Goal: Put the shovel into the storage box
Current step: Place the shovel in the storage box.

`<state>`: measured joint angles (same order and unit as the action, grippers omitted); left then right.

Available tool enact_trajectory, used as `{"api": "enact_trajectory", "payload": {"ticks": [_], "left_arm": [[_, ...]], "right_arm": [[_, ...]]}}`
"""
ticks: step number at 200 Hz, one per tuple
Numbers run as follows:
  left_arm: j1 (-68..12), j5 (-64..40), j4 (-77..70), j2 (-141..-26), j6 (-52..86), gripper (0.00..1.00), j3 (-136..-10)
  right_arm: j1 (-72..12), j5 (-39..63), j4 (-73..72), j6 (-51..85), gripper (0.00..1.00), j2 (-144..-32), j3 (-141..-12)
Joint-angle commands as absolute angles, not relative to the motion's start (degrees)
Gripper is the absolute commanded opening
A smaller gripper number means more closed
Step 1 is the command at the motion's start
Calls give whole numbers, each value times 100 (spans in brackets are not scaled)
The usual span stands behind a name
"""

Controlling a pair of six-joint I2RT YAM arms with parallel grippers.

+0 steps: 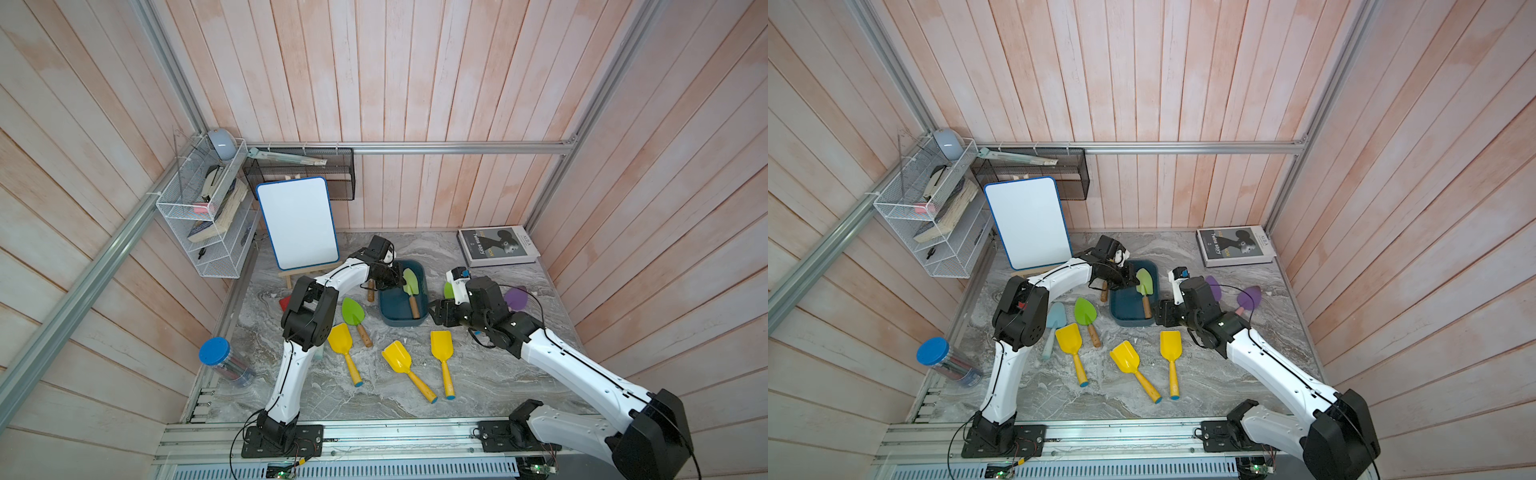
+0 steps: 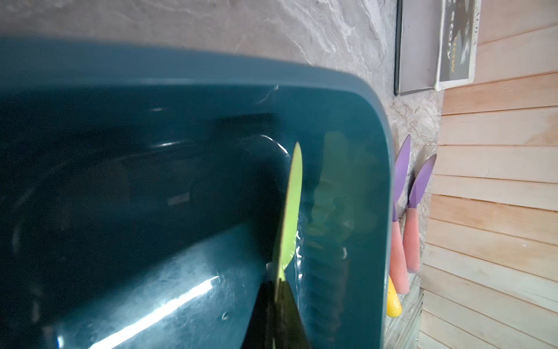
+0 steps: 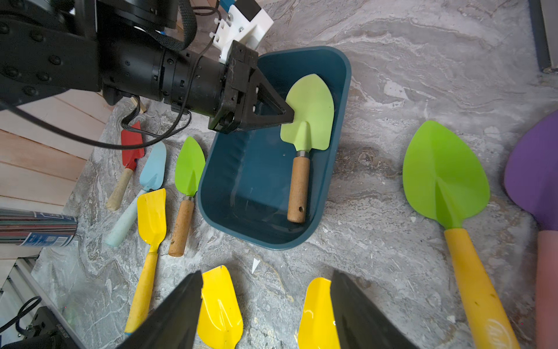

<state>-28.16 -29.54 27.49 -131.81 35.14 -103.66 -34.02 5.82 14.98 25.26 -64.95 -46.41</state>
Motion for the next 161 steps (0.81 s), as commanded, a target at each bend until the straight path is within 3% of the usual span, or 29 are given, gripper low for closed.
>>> {"api": "enact_trajectory", "payload": {"ticks": [1,24,83,112,161], "left_arm": [[-2839,-2883,2913,-13333,3524,9,-10543],[-2845,-2873,2994,-13379,3533,16,-10616],[-2865,-2859,3057,-13395,3551,49,-10746],[-2872,-2848,3085,-13416,3560,56,-10885],[-2883,-2708,3313,-13522,3560,59,-11173]], "right_arm": [[-3372,654,1430,2534,73,-6564,-4562],[-3373,659,1409,2530,73,-6566,-4543],[-3374,666,1371,2531,73,-6595,-4513],[-3367,633,1396,2540,73,-6583,-4512],[-3349,554,1483,2608,73,-6557,-4526]]}}
